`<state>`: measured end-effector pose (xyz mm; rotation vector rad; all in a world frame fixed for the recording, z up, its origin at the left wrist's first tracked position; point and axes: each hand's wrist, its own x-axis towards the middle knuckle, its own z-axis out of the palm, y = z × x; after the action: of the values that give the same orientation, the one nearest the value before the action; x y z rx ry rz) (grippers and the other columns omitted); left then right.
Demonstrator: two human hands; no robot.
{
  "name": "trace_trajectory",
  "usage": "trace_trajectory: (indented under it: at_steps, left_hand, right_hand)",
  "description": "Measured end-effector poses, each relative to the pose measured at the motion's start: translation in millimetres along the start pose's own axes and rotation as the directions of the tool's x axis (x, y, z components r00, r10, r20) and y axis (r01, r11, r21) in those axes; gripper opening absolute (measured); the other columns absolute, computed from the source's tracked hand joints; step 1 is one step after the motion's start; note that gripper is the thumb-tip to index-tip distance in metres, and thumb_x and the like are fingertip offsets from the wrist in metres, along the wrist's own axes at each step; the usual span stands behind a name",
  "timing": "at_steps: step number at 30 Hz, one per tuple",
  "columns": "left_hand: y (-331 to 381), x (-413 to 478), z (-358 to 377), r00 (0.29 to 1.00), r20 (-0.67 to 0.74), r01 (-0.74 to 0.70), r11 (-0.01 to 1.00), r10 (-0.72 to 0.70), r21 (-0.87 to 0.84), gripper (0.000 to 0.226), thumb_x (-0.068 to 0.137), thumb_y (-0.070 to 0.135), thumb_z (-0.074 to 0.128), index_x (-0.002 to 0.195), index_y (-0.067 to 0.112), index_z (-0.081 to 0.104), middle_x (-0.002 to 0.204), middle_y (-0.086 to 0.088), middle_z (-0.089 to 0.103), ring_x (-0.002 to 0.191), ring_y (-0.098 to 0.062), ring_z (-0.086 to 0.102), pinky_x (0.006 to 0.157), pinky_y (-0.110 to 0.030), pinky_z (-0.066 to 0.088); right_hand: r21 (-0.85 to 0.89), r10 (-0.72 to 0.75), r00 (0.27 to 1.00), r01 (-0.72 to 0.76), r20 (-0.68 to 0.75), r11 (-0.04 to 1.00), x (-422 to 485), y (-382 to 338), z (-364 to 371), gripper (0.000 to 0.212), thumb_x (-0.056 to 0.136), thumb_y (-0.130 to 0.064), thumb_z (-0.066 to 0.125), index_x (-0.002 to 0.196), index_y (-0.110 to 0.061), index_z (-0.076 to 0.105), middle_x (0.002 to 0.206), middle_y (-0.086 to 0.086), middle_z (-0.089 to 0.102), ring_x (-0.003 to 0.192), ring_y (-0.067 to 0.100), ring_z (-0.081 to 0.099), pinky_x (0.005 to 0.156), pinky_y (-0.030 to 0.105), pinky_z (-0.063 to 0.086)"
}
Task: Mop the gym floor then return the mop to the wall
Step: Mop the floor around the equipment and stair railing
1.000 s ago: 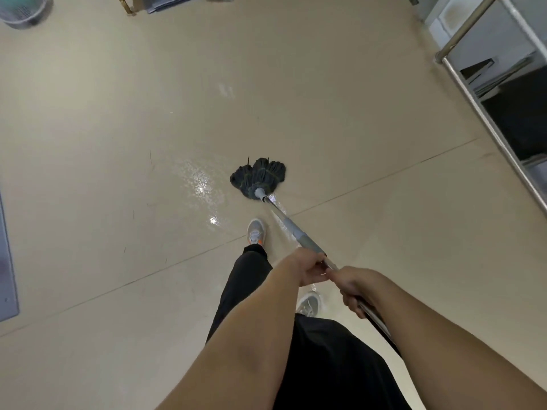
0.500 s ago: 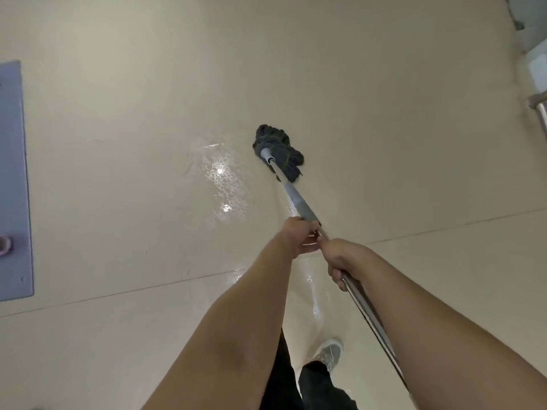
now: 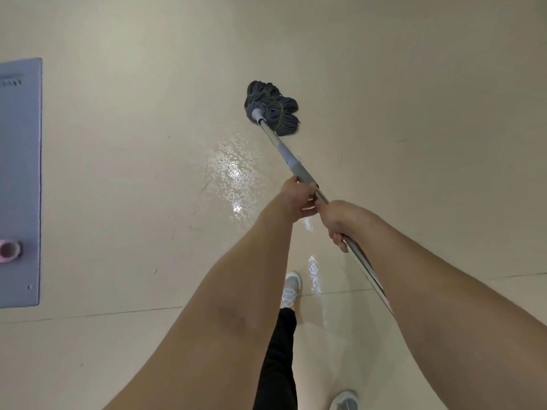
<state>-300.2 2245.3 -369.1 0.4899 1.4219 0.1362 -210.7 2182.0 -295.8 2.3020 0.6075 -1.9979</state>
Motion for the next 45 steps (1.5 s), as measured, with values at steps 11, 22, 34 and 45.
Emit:
trace_trajectory:
  at_steps: [11, 22, 34, 45]
  left_hand:
    - [-135, -100, 117, 0.999, -0.005, 0.049, 0.96, -0.049, 0.276, 0.07, 0.097, 0.01, 0.055, 0.152, 0.037, 0.023, 0.121, -0.019, 0.064, 0.079, -0.025, 0.067, 0.078, -0.042, 0.06]
    - [-431, -249, 322, 0.985, 0.059, 0.131, 0.919, -0.164, 0.371, 0.078, 0.095, 0.01, 0.059, 0.151, 0.046, 0.018, 0.115, -0.016, 0.064, 0.073, -0.021, 0.063, 0.072, -0.035, 0.058]
    - [-615, -364, 442, 0.913, 0.156, 0.213, 0.764, -0.378, 0.609, 0.082, 0.094, 0.011, 0.061, 0.153, 0.04, 0.012, 0.118, -0.02, 0.062, 0.08, -0.026, 0.066, 0.083, -0.044, 0.059]
    - [-560, -249, 419, 1.0, 0.005, -0.009, 0.908, 0.007, 0.419, 0.053, 0.092, 0.007, 0.055, 0.142, 0.018, 0.042, 0.103, -0.01, 0.058, 0.063, -0.016, 0.051, 0.053, -0.026, 0.043]
  right_hand:
    - [0.47, 0.098, 0.963, -0.211, 0.252, 0.857, -69, 215, -16, 0.063, 0.097, -0.069, 0.032, 0.078, -0.01, 0.044, 0.045, -0.004, 0.032, 0.031, 0.008, 0.023, 0.036, 0.013, 0.025]
    - [0.564, 0.127, 0.946, -0.281, 0.297, 0.777, -202, 597, -25, 0.059, 0.1, -0.063, 0.034, 0.083, -0.008, 0.048, 0.047, -0.002, 0.032, 0.033, 0.009, 0.026, 0.037, 0.017, 0.027]
    - [0.635, 0.309, 0.891, -0.453, 0.331, 0.626, -329, 816, 0, 0.074, 0.069, -0.089, 0.049, 0.065, -0.016, 0.039, 0.052, -0.003, 0.029, 0.037, 0.008, 0.023, 0.036, 0.015, 0.025]
    - [0.681, 0.115, 0.978, -0.204, 0.174, 0.703, -208, 723, -18, 0.063, 0.097, -0.069, 0.032, 0.074, -0.012, 0.041, 0.049, -0.001, 0.029, 0.025, 0.007, 0.023, 0.031, 0.011, 0.024]
